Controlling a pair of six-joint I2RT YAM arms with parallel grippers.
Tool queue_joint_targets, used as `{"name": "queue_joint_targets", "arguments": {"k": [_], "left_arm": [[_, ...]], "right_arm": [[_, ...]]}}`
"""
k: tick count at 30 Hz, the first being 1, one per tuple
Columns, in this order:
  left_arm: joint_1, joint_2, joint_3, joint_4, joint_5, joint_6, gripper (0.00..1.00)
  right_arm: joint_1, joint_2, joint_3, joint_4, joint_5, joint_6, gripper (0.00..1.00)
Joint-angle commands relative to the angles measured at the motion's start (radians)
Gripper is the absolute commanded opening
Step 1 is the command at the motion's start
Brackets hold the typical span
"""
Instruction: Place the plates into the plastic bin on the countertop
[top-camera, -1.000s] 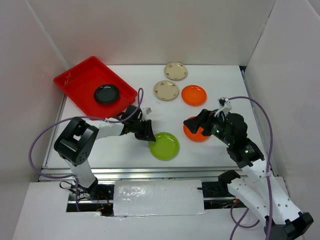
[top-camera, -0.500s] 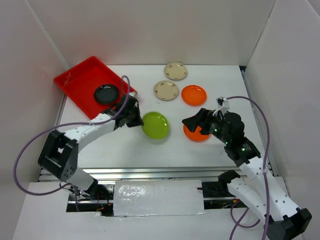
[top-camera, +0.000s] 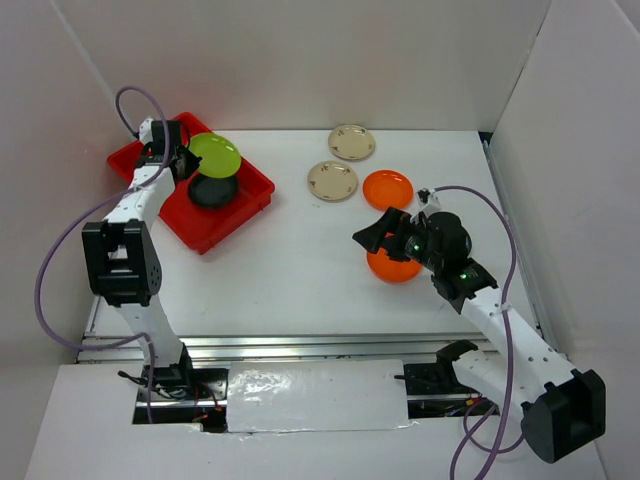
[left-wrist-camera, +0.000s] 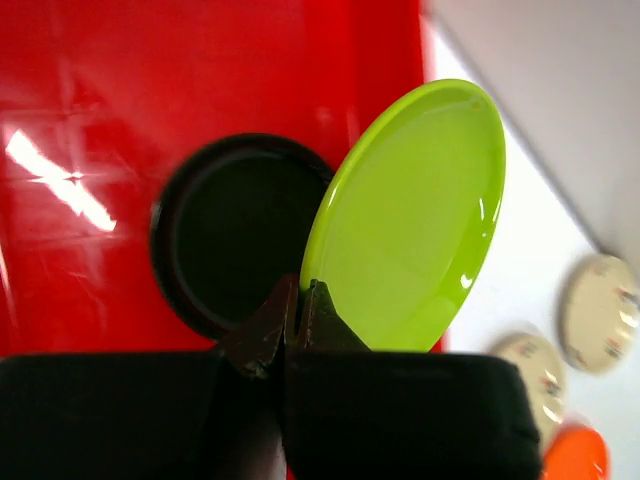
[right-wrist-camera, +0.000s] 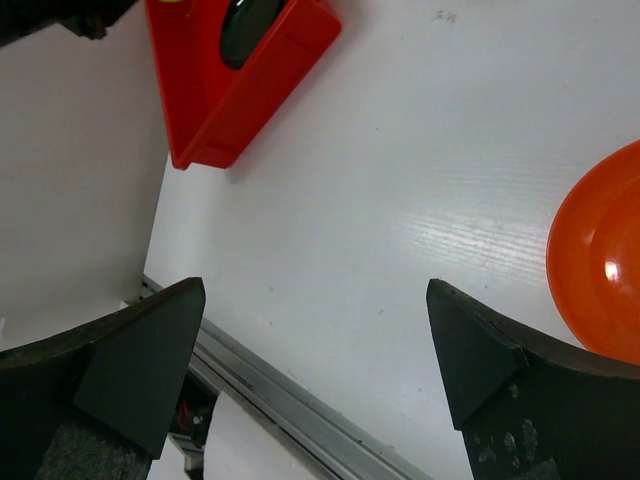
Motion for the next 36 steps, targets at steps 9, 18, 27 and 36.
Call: {"name": "queue_joint_targets", "arguments": {"k": [9, 18, 27, 36], "left_arm": [[0.088, 0.115, 0.022, 0.01, 0.112, -0.012, 0.0], [0.058, 0.025, 0.06, -0.16, -0.055, 0.015, 0.99], [-0.252, -0.058, 0.0, -0.056, 0.212, 0.159, 0.99], [-0.516, 0.304, -0.006, 0.387, 0.751, 0.085, 0.99]], "right_arm": [[-0.035, 0.044, -0.014, 0.096, -0.077, -0.004, 1.0], [-0.039, 0.059, 0.014, 0.078, -0.054, -0.01, 1.0], [-0.064, -0.16, -0.078, -0.103, 0.492, 0.289, 1.0], [-0.105, -0.403, -0.017, -0.304, 0.629, 0.285, 1.0]]}}
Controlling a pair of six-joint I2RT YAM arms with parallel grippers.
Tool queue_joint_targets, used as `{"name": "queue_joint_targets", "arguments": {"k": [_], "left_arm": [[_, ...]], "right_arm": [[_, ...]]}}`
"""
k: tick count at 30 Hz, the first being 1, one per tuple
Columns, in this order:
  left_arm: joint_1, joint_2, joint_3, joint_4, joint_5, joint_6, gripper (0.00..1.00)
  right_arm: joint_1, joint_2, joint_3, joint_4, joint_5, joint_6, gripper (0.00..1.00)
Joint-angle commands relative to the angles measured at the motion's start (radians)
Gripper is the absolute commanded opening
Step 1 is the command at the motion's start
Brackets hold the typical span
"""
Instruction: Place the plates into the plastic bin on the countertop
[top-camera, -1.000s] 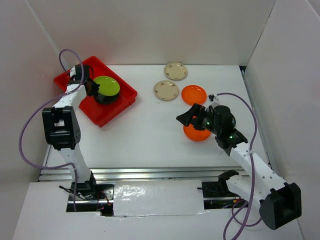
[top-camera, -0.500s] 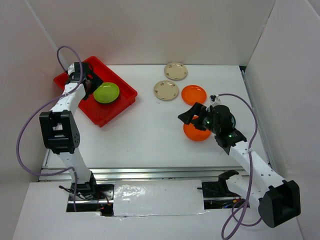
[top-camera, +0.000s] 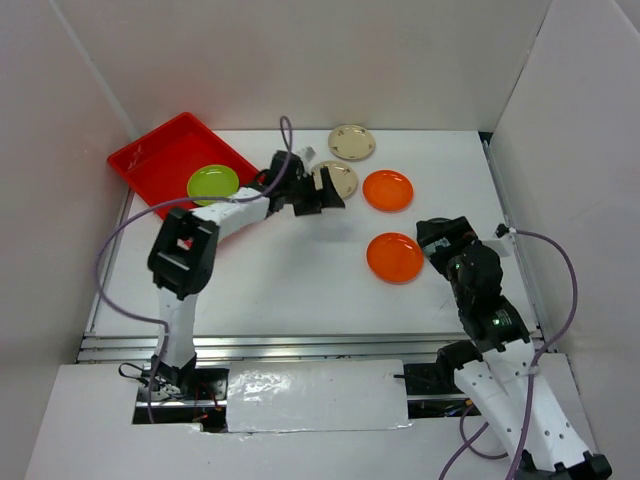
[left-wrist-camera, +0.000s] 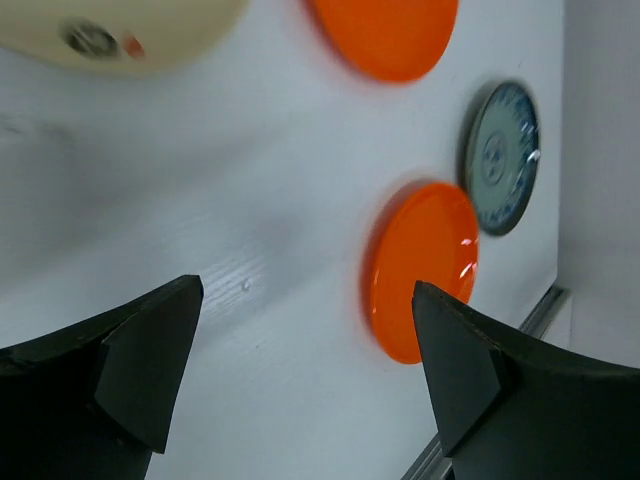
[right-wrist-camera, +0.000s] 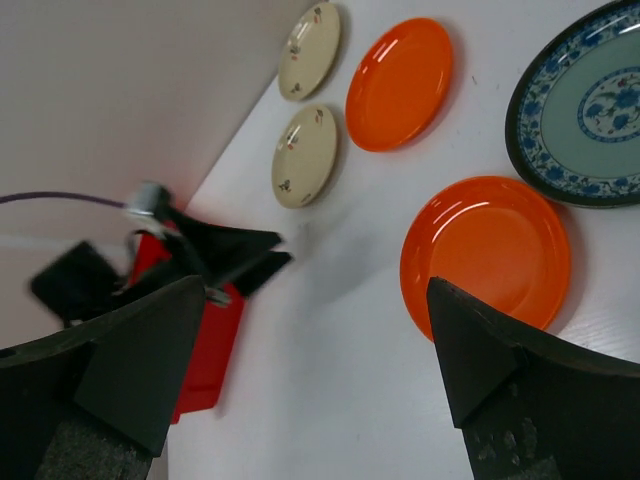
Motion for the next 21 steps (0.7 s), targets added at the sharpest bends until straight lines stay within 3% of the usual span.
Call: {"name": "queue_joint_targets", "arguments": {"k": [1, 7, 11, 16, 21], "left_arm": [[-0.048, 0.113, 0.034, 0.173, 0.209, -0.039, 0.99], [-0.137, 0.234, 0.057, 0.247, 0.229, -0.091, 0.98], [-0.187, 0.26, 0.074, 0.16, 0.141, -0.061, 0.95], [-0.25, 0.288, 0.12, -0.059, -0.054, -0.024, 0.86], [-0.264, 0.285, 0.09, -0.061, -0.047, -0.033, 0.68]], "right_arm": [[-0.014, -0.046, 0.058, -0.072, 0.043, -0.02, 1.0], [-0.021, -0.074, 0.075, -0.092, -0.014, -0.071, 1.0], [-0.029, -0.112, 0.057, -0.08, -0.035, -0.077, 1.0], [-0.037, -0.133, 0.052, -0.068, -0.07, -0.082, 1.0], [-0.038, -0.146, 0.049, -0.052, -0.093, -0.08, 1.0]]}}
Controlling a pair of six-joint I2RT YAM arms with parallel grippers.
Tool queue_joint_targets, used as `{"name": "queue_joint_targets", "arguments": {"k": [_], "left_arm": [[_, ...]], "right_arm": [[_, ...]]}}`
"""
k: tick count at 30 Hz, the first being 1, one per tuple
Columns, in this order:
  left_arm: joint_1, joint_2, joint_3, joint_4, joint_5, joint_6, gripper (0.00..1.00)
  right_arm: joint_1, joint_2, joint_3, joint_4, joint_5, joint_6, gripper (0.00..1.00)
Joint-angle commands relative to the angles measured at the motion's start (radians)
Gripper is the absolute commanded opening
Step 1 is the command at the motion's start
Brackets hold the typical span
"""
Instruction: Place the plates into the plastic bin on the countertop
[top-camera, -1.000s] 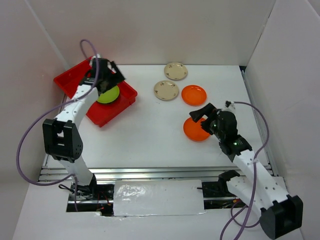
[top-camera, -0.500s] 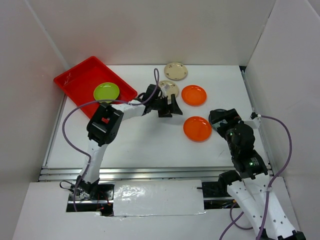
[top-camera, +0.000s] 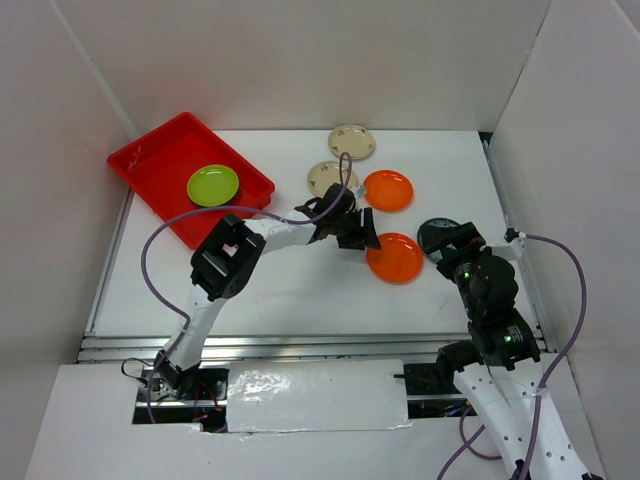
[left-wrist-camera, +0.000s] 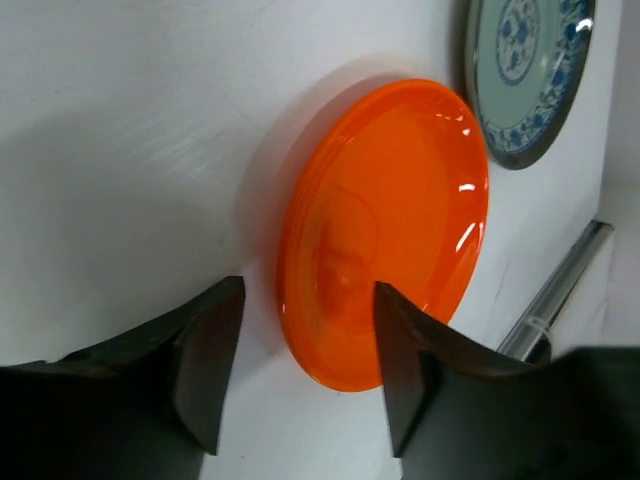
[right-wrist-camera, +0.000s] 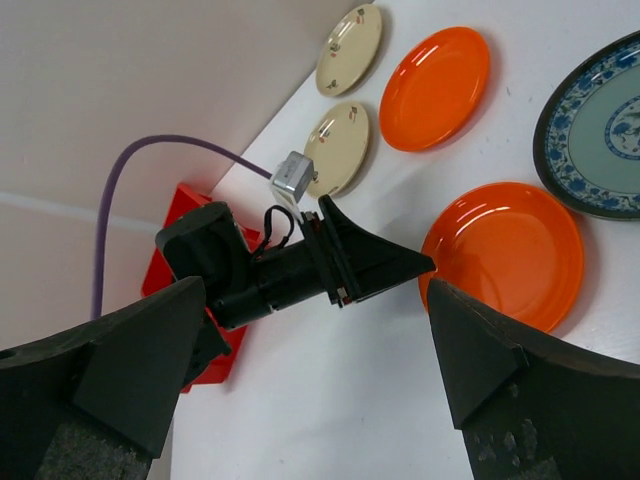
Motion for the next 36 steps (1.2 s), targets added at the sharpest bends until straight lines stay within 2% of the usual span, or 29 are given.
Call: {"name": "queue_joint_targets", "arguments": {"k": [1, 4, 6, 9, 12, 15, 19, 20, 22, 24, 25, 28, 30, 31, 36], "left_arm": [[-0.005, 0.034, -0.017, -0.1, -0.056, 0.022, 0.65], [-0.013, 0.035, -0.024, -0.103, -0.055, 0.022, 0.52], [-0.014, 0.035, -0.037, -0.1, -0.062, 0.013, 0.35], [-0.013, 0.018, -0.06, -0.103, -0.09, -0.001, 0.0], [-0.008, -0.026, -0.132, -0.073, -0.13, -0.022, 0.0], [0.006, -0.136, -0.207, -0.077, -0.188, -0.041, 0.0], [0.042, -0.384, -0.273, -0.151, -0.338, -0.039, 0.0], [0.077, -0.417, -0.275, -0.174, -0.378, -0.033, 0.0], [0.131, -0.498, -0.268, -0.212, -0.372, -0.022, 0.0], [0.229, -0.541, -0.239, -0.279, -0.378, -0.019, 0.0], [0.263, -0.549, -0.224, -0.309, -0.381, -0.019, 0.0], [0.454, -0.577, -0.164, -0.379, -0.42, -0.032, 0.0], [0.522, -0.575, -0.143, -0.392, -0.453, -0.039, 0.0], [0.589, -0.562, -0.096, -0.427, -0.467, -0.041, 0.0], [0.746, -0.382, 0.102, -0.517, -0.501, -0.03, 0.0]], "right_arm": [[-0.01, -0.014, 0.008, 0.025, -0.021, -0.013, 1.0], [-0.012, -0.011, 0.01, 0.028, -0.03, -0.013, 1.0], [-0.012, -0.011, 0.012, 0.031, -0.038, -0.015, 1.0], [-0.012, -0.015, 0.013, 0.034, -0.038, -0.016, 1.0], [-0.015, -0.017, 0.015, 0.037, -0.041, -0.022, 1.0], [-0.015, -0.018, 0.016, 0.034, -0.041, -0.028, 1.0], [-0.018, -0.014, 0.025, 0.031, -0.038, -0.041, 1.0], [-0.021, -0.012, 0.025, 0.031, -0.039, -0.044, 1.0], [-0.02, -0.008, 0.024, 0.04, -0.047, -0.041, 1.0], [-0.021, -0.002, 0.021, 0.054, -0.055, -0.041, 1.0], [-0.023, 0.003, 0.021, 0.057, -0.062, -0.041, 1.0], [-0.023, 0.021, 0.015, 0.074, -0.085, -0.044, 1.0], [-0.02, 0.032, 0.012, 0.083, -0.094, -0.047, 1.0], [-0.02, 0.034, 0.008, 0.085, -0.105, -0.048, 1.0], [-0.021, 0.044, -0.012, 0.12, -0.142, -0.054, 1.0]]}}
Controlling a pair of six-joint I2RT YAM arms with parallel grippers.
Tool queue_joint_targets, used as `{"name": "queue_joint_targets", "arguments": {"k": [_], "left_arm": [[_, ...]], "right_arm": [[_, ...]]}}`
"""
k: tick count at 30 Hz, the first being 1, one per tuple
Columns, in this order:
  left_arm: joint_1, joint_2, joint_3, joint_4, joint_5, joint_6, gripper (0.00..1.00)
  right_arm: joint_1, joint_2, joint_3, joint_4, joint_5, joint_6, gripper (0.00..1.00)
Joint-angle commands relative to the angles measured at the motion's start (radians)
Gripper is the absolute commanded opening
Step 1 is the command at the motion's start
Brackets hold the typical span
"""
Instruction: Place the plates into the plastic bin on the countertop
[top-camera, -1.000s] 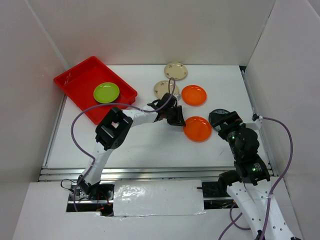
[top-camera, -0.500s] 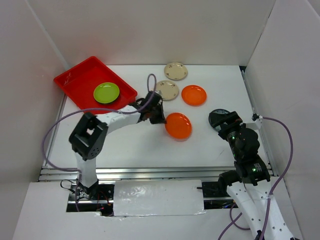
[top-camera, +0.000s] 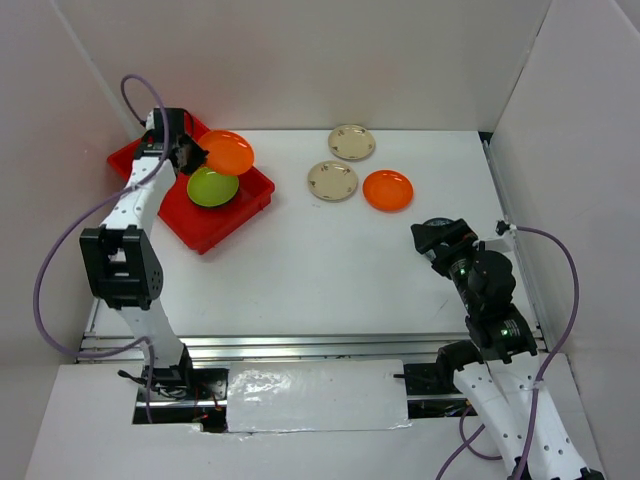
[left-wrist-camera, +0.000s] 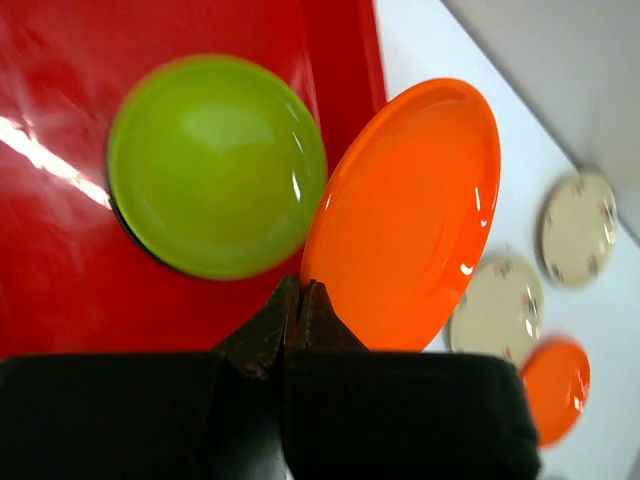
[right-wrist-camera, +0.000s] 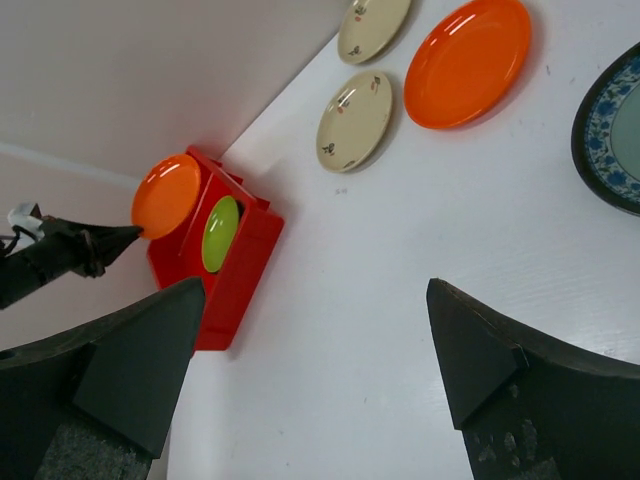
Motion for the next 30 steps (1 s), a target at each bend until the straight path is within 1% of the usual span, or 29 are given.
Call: {"name": "queue_joint_targets", "arguments": {"k": [1, 2, 5, 7, 10, 11, 12, 14, 15, 17, 18, 19, 20, 21, 23, 24, 25, 26, 28, 29, 30], "left_arm": [[0.06, 0.115, 0.116, -0.098, -0.018, -0.003, 0.0], [0.079, 0.169, 0.136, -0.109, 0.008, -0.003, 0.0], [0.132, 0.242, 0.189, -0.147, 0.048, -0.001, 0.0], [0.152, 0.256, 0.203, -0.167, 0.042, -0.005, 0.0], [0.174, 0.244, 0.159, -0.148, 0.036, -0.017, 0.0], [0.175, 0.239, 0.153, -0.149, 0.039, -0.012, 0.04], [0.174, 0.236, 0.16, -0.167, 0.03, -0.011, 0.35], [0.162, 0.192, 0.151, -0.178, 0.002, -0.002, 0.64], [0.143, 0.169, 0.139, -0.18, -0.03, 0.002, 0.99], [0.11, 0.083, 0.124, -0.175, -0.062, 0.021, 0.99], [0.059, 0.051, 0.107, -0.166, -0.084, 0.038, 0.99], [0.032, -0.009, 0.091, -0.152, -0.134, 0.043, 0.99], [0.018, -0.04, 0.079, -0.143, -0.145, 0.051, 0.99], [-0.059, -0.063, 0.043, -0.11, -0.142, 0.067, 0.99], [-0.114, -0.12, -0.002, -0.057, -0.064, 0.08, 0.99], [-0.163, -0.132, -0.068, -0.013, -0.005, 0.083, 0.99], [-0.185, -0.135, -0.094, 0.071, 0.055, 0.078, 0.99], [-0.24, -0.131, -0.134, 0.104, 0.147, 0.057, 0.99], [-0.295, -0.083, -0.151, 0.176, 0.215, 0.052, 0.99], [-0.344, -0.062, -0.151, 0.196, 0.284, 0.046, 0.99], [-0.37, -0.037, -0.146, 0.226, 0.328, 0.054, 0.99]], "right_arm": [[-0.007, 0.007, -0.005, 0.071, -0.034, -0.028, 1.0], [-0.006, 0.007, -0.002, 0.063, -0.036, -0.031, 1.0], [-0.007, -0.004, -0.002, 0.055, -0.03, -0.048, 1.0], [-0.009, -0.007, 0.0, 0.054, -0.025, -0.06, 1.0], [-0.007, -0.006, -0.002, 0.06, -0.025, -0.065, 1.0], [-0.009, -0.003, -0.002, 0.063, -0.027, -0.066, 1.0], [-0.007, -0.001, -0.003, 0.066, -0.036, -0.068, 1.0], [-0.007, 0.007, -0.006, 0.077, -0.045, -0.065, 1.0], [-0.007, 0.01, -0.008, 0.078, -0.048, -0.065, 1.0], [-0.009, 0.011, -0.012, 0.086, -0.054, -0.06, 1.0], [-0.007, 0.011, -0.014, 0.089, -0.053, -0.057, 1.0], [-0.007, 0.013, -0.021, 0.095, -0.053, -0.057, 1.0], [-0.009, 0.013, -0.026, 0.101, -0.053, -0.055, 1.0], [-0.009, 0.014, -0.029, 0.106, -0.054, -0.054, 1.0], [-0.007, 0.024, -0.043, 0.127, -0.054, -0.049, 1.0], [-0.009, 0.031, -0.046, 0.135, -0.057, -0.042, 1.0], [-0.009, 0.057, -0.045, 0.128, -0.039, -0.036, 1.0], [-0.009, 0.076, -0.038, 0.108, -0.009, 0.01, 1.0], [-0.01, 0.12, -0.022, 0.025, 0.11, 0.059, 1.0], [-0.012, 0.128, -0.017, -0.003, 0.143, 0.085, 1.0], [-0.012, 0.126, -0.017, -0.02, 0.168, 0.116, 1.0]]}}
